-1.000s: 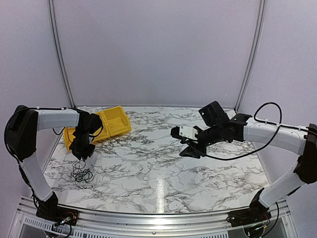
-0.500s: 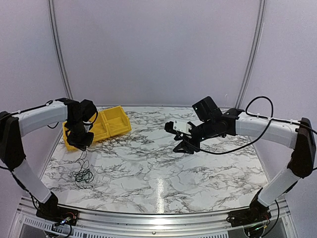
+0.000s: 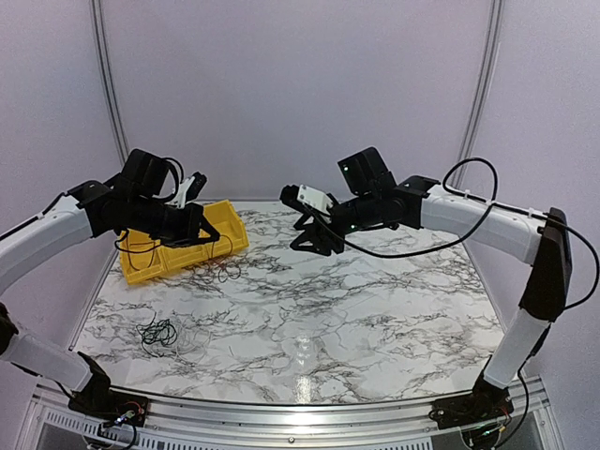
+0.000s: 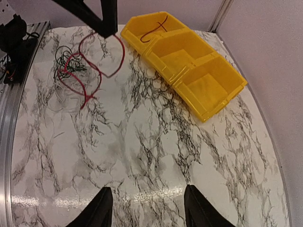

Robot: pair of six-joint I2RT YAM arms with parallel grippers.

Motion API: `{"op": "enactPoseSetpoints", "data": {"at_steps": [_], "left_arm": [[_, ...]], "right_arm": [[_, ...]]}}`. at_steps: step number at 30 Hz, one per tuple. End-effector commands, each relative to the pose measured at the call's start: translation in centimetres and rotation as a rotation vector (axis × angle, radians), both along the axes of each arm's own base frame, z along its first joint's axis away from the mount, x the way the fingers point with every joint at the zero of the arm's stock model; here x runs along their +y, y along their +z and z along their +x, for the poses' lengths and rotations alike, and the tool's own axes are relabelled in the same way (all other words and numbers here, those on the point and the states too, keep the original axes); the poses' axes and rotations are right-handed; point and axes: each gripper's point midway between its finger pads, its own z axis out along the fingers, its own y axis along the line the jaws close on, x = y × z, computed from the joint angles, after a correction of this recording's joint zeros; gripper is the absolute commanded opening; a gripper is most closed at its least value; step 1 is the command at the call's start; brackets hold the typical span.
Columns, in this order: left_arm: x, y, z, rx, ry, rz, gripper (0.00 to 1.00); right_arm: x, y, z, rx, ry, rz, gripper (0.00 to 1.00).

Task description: Untangle the cables

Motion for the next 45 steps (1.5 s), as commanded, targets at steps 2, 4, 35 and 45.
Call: {"op": "enactPoseSetpoints", "data": {"at_steps": [2, 4, 35, 45], "left_arm": [[-5.3, 3.7, 0.6, -0.061, -0.082, -0.27, 0.0], [-6.4, 4.0, 0.5, -0.064, -0.11, -0.282, 0.0], [-9.1, 3.0, 4.6, -0.242, -0.04, -0.272, 0.24], [-8.9, -3.2, 8.9, -0.25, 0.132, -0.201, 0.12]], "right_arm": [[3.4, 4.4, -0.2, 0.044, 0.021, 0.143, 0.52], [4.0, 5.0, 0.0, 0.063, 0.017, 0.17, 0.52], [5.5, 4.2, 0.8, 0.199, -0.016, 0.23, 0.0], [3.2, 7.6, 0.9, 0.214, -0.028, 0.287, 0.0]]}}
